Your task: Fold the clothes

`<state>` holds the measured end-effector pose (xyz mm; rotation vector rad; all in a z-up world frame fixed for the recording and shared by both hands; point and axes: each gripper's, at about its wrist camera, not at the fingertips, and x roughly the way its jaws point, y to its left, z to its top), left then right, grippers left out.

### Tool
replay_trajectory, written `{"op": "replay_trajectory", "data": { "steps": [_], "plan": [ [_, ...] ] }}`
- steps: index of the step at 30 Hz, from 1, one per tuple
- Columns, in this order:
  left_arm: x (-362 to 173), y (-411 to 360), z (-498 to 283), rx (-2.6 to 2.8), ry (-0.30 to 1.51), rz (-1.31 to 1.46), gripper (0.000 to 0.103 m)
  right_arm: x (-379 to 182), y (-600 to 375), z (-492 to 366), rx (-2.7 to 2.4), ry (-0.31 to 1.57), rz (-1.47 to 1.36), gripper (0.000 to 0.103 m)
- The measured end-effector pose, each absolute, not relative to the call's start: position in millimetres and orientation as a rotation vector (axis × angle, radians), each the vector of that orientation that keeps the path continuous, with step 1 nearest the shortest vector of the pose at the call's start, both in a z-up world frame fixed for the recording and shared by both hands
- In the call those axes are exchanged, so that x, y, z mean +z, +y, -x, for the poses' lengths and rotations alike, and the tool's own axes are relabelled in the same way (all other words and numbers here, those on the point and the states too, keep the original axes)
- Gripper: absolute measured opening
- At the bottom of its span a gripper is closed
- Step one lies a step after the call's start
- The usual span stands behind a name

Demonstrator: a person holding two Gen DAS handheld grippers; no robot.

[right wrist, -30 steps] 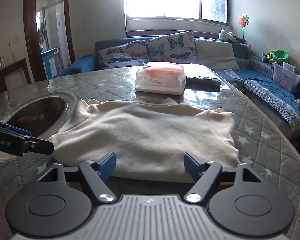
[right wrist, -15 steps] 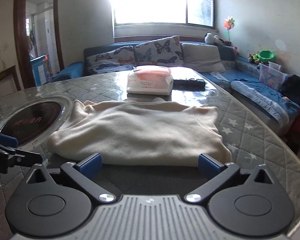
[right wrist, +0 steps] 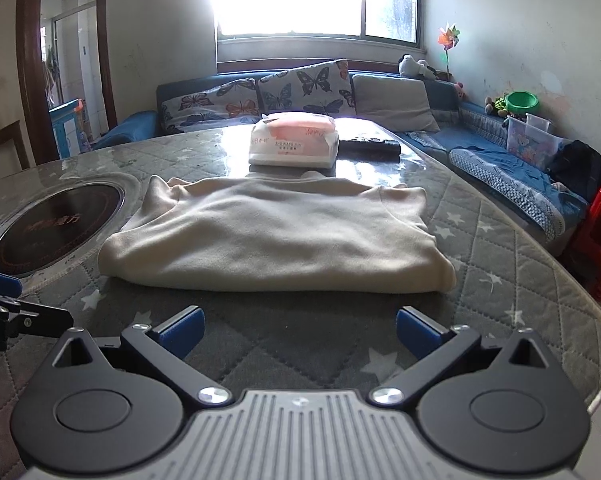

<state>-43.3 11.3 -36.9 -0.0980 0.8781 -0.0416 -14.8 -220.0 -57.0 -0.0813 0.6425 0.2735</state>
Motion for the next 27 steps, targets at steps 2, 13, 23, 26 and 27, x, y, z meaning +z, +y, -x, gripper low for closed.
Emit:
{"op": "replay_trajectory", "data": {
  "steps": [2,13,23,26,27],
  "plan": [
    [-36.7,10.0,44.8,-0.045,0.878,0.098,0.103,-56.5,-219.4,16.5,0.272,0.641,0.084,0.103],
    [-44.1,6.7,48.4,-0.022,0.882,0.078,0.103,-61.7,-216.8,18.3,0.259,0.659,0.091,0.103],
    [-45.7,0.3,52.3,-0.019,0.876,0.048,0.103,-62.7,-215.2,19.5,0.256,0.667,0.088,0.103],
    [-46.2,-2.0,53.5,-0.02,0.876,0.039,0.103,-62.8,-215.0,20.5,0.256,0.665,0.088,0.103],
    [-46.3,-2.7,53.9,-0.02,0.876,0.036,0.103,-62.9,-215.0,20.7,0.256,0.666,0.087,0.103]
  ]
}}
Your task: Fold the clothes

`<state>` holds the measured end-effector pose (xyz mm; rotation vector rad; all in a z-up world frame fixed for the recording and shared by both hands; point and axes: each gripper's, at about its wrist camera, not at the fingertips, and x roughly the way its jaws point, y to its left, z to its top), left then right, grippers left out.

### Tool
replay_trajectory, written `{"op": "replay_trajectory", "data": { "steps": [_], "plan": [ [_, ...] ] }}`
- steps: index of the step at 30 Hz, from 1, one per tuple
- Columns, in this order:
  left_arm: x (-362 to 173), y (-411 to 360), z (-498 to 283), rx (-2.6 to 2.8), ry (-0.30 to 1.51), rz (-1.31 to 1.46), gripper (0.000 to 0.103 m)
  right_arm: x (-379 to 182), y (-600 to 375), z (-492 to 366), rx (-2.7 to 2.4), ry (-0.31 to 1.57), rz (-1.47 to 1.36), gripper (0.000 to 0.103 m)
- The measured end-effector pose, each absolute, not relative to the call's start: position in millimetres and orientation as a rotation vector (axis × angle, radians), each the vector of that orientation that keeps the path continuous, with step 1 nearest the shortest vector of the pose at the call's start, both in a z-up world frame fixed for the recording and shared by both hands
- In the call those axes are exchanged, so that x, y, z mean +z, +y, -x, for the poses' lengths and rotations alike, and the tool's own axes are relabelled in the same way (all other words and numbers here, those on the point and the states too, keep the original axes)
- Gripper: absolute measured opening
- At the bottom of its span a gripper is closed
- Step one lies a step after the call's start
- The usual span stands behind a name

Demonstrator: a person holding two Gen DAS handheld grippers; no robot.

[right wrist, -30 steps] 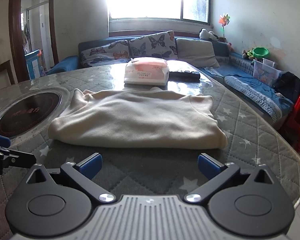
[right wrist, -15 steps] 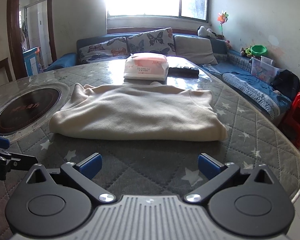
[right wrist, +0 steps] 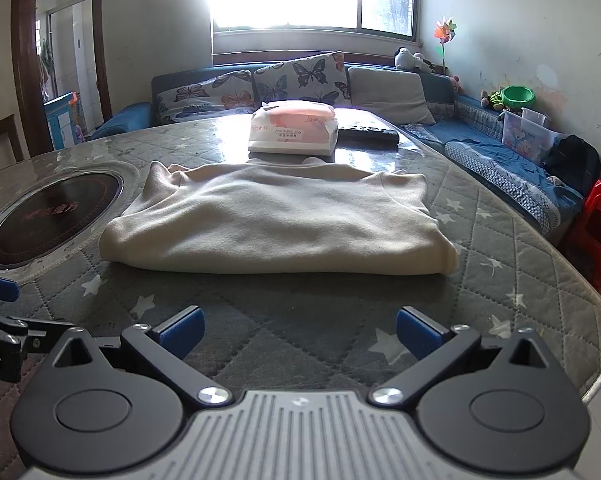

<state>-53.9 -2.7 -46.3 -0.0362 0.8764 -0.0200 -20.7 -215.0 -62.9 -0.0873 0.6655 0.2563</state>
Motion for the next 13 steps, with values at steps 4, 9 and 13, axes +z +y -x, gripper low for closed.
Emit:
{"op": "replay_trajectory", "data": {
  "steps": [4,9,13],
  "plan": [
    [-46.6,-2.8,53.7,-0.017,0.877,0.041,0.103,-63.9,-215.2,20.5,0.254,0.669,0.084,0.103],
    [-47.2,-2.0,52.4,-0.012,0.874,0.044,0.103,-64.3,-213.8,20.4,0.253,0.669,0.084,0.103],
    [-46.4,-2.0,50.9,-0.01,0.87,0.044,0.103,-64.1,-212.9,19.9,0.253,0.668,0.086,0.103]
  ]
}}
